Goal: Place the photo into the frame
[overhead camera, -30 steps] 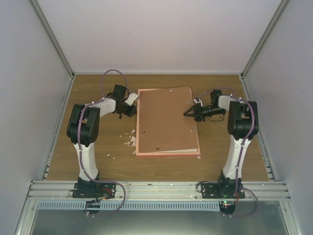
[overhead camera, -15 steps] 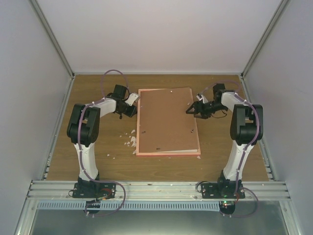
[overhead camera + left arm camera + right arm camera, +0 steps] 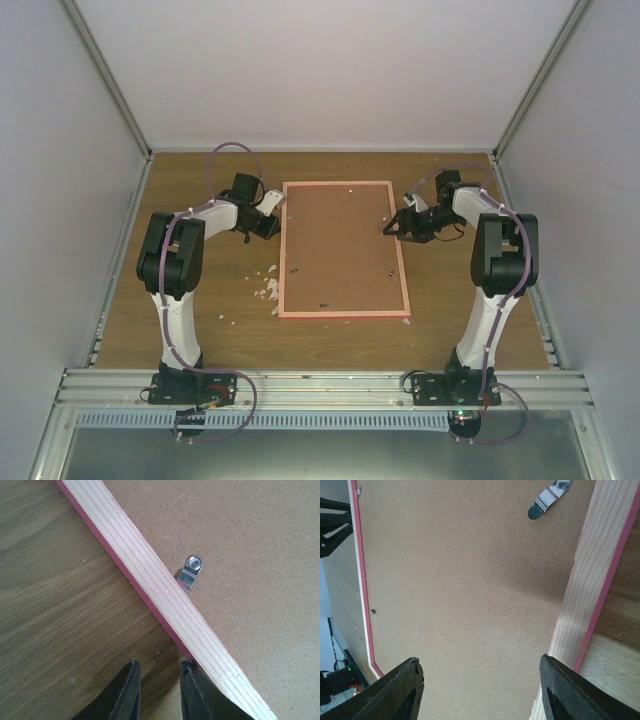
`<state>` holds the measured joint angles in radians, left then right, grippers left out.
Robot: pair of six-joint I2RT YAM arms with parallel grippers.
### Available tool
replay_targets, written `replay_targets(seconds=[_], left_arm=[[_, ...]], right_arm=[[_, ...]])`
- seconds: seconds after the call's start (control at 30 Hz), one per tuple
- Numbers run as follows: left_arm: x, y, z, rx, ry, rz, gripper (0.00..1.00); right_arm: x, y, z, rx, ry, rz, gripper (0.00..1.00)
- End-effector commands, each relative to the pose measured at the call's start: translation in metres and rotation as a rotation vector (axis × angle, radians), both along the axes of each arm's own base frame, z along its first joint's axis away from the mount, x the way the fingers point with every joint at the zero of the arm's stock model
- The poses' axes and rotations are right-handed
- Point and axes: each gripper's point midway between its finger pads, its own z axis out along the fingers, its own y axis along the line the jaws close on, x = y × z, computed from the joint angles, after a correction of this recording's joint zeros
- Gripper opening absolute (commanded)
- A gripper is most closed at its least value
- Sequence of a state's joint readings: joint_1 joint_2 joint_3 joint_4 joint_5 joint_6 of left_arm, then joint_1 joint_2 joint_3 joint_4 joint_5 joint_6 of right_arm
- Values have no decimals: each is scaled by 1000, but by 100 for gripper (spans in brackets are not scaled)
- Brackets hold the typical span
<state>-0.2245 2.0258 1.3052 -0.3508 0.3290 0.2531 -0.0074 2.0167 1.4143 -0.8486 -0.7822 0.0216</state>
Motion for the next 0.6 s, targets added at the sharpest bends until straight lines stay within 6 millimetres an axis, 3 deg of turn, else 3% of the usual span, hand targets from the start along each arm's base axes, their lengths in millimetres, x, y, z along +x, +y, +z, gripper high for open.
replay_targets(seconds=[0.0, 0.17, 0.3, 0.47, 0.57], left_arm=[[-5, -2, -4, -15, 20, -1, 26], [-2, 3, 3, -18, 3, 0, 27], [-4, 3, 18, -48, -28, -9, 30], [-15, 2, 49, -78, -109, -80, 35], [-27, 3, 56, -69, -130, -118, 36]], right_arm=[[5, -4, 7, -60, -77, 60, 65], [4, -8, 13, -84, -165, 131, 59], [5, 2, 28, -44, -283, 210, 46], [-16, 52, 41, 65, -348, 382, 41], [-30, 79, 40, 100, -352, 452, 36]])
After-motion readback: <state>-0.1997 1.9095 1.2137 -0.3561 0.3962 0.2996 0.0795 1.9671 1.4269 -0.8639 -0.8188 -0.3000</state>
